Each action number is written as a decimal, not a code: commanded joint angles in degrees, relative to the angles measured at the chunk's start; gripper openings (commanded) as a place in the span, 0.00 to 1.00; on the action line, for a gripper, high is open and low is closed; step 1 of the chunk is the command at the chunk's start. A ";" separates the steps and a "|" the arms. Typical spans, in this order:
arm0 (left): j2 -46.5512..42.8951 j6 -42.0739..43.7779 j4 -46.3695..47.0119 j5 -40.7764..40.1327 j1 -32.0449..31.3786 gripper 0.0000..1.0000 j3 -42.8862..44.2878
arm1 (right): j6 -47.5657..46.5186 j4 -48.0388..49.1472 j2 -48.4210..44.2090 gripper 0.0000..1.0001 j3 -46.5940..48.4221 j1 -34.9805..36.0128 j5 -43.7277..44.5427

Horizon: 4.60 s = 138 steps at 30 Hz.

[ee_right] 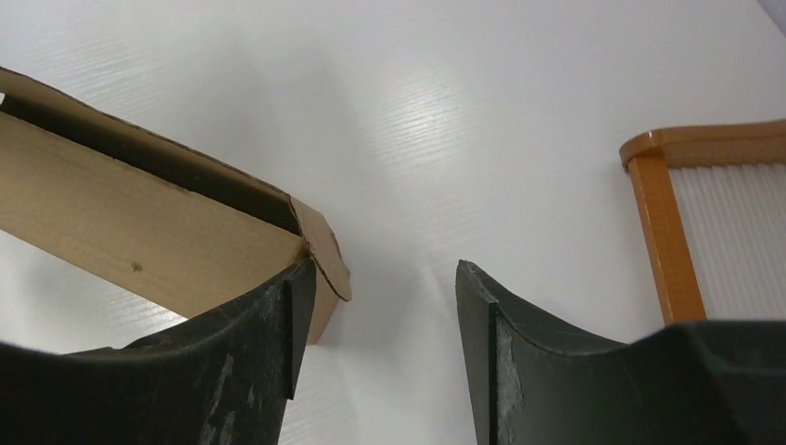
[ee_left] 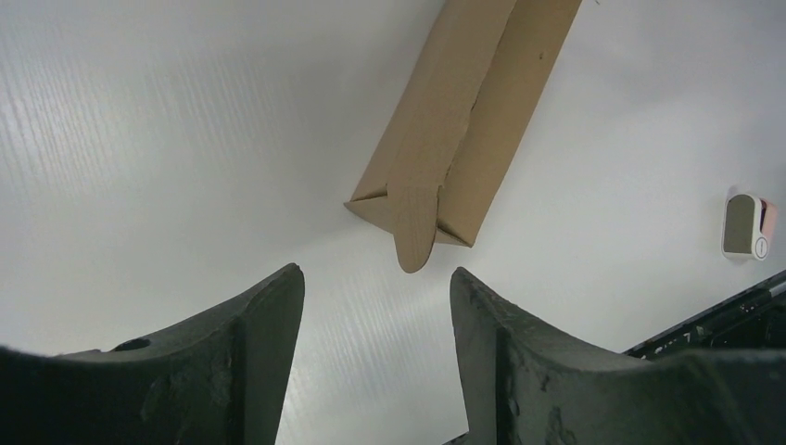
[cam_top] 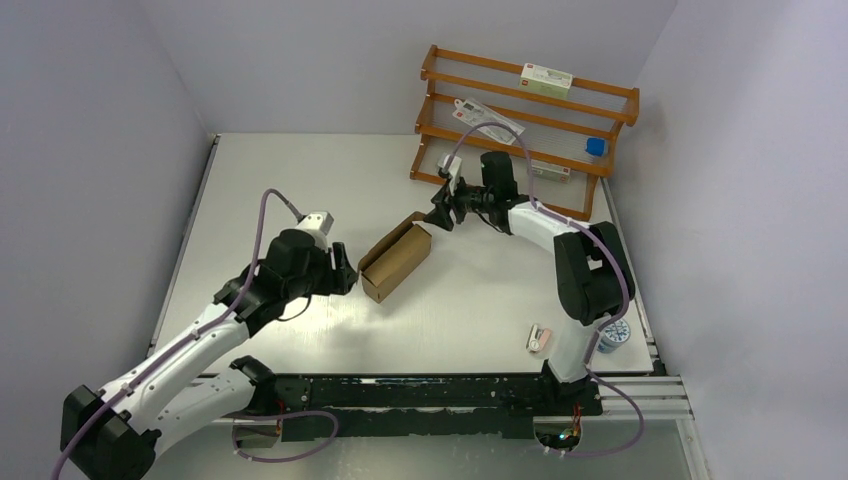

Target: Fold the paper box

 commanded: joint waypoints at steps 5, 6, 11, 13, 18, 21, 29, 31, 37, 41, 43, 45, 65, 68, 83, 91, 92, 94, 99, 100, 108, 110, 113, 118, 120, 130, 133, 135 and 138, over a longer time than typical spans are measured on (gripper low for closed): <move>0.92 -1.12 2.25 2.32 -0.07 0.61 -1.41 | -4.15 -4.98 2.37 0.52 4.29 -0.32 -6.00; 1.11 -1.17 2.47 2.32 -0.15 0.60 -1.50 | -4.02 -5.01 2.24 0.50 4.23 -0.31 -6.31; 3.04 -1.80 3.49 3.09 -0.62 0.53 -1.25 | -3.06 -5.73 1.16 0.38 3.87 -0.27 -7.07; 3.59 -1.98 3.67 3.17 -1.05 0.50 -1.04 | -2.71 -6.30 0.32 0.35 3.54 -0.21 -7.00; 4.50 -2.57 4.51 3.10 -1.86 0.47 -0.89 | -1.37 -5.78 -1.75 0.27 1.71 -0.20 -6.38; 5.82 -2.77 5.19 3.28 -2.17 0.47 -0.66 | -0.50 -5.39 -2.17 0.23 0.90 -0.06 -6.21; 8.45 -2.80 5.37 2.98 -3.83 0.48 1.18 | -1.28 -4.77 -3.20 0.28 -0.73 0.58 -3.69; 8.35 -2.80 4.83 1.49 -4.02 0.47 1.35 | -2.55 -6.01 -2.40 0.30 0.92 0.60 -3.23; 8.34 -3.06 5.16 0.97 -4.21 0.38 1.04 | -5.38 -11.15 -0.02 0.35 5.67 0.90 -4.90; 9.18 -2.74 5.34 1.16 -4.30 0.30 1.38 | -6.09 -11.16 0.59 0.36 5.94 1.29 -5.60; 9.52 -2.55 5.30 1.22 -4.38 0.27 1.67 | -6.74 -12.32 1.34 0.37 6.69 1.43 -5.81; 9.59 -2.47 5.29 1.05 -4.47 0.25 1.79 | -7.44 -13.58 2.00 0.37 7.41 1.57 -6.00; 13.89 -2.93 6.52 1.61 -4.82 0.06 4.22 | -2.74 -9.87 -2.07 0.12 0.48 4.50 -2.75; 14.37 -2.94 6.21 1.53 -4.82 0.05 4.80 | -1.05 -7.99 -3.32 0.11 -1.57 5.03 -0.35; 15.19 -5.77 9.33 4.68 -6.32 0.05 4.23 | 9.90 5.59 -5.69 0.11 -9.20 8.62 9.86; 17.09 -8.81 8.59 3.61 -7.29 0.07 4.87 | 12.33 9.28 -6.12 0.11 -11.45 11.82 16.06; 17.22 -9.00 8.36 3.38 -7.29 0.08 5.13 | 12.71 9.70 -6.60 0.11 -11.91 11.92 16.46; 17.35 -8.92 7.91 3.01 -7.29 0.08 5.53 | 13.36 10.04 -7.53 0.12 -12.68 11.91 17.26; 16.46 -7.88 5.31 -0.16 -7.29 0.08 6.26 | 15.56 9.61 -11.64 0.20 -14.34 11.31 21.14; 16.29 -7.73 4.91 -0.58 -7.29 0.08 6.27 | 16.35 9.35 -12.68 0.23 -14.45 11.08 21.33; 16.55 -6.31 2.70 -1.04 -7.29 0.19 7.25 | 22.83 7.57 -16.92 0.42 -14.31 7.60 24.66; 16.01 -5.62 1.37 -1.62 -7.28 0.26 7.98 | 24.41 7.59 -17.83 0.45 -15.04 7.29 25.80; 13.86 -4.36 -0.11 -2.60 -7.17 0.40 9.32 | 28.80 7.32 -18.47 0.49 -16.56 7.10 28.23; 11.45 -0.26 -6.17 -8.78 -5.94 0.63 17.05 | 33.84 9.12 -20.64 0.51 -20.90 6.91 32.68; 11.68 1.49 -7.57 -9.98 -3.40 0.67 20.12 | 34.90 8.38 -21.15 0.51 -21.86 6.77 35.14; 30.54 2.98 -1.23 1.81 11.25 0.64 25.49 | 38.06 9.09 -21.49 0.51 -26.57 6.72 38.65; 38.08 2.18 1.96 5.27 11.21 0.61 26.60 | 39.45 9.99 -20.93 0.50 -27.75 6.91 36.91; 42.79 2.00 3.75 7.61 11.26 0.60 27.65 | 39.83 10.29 -20.64 0.50 -28.30 7.30 36.51; 48.29 2.08 5.90 11.54 10.98 0.56 28.73 | 39.83 10.45 -20.04 0.50 -28.54 8.96 36.64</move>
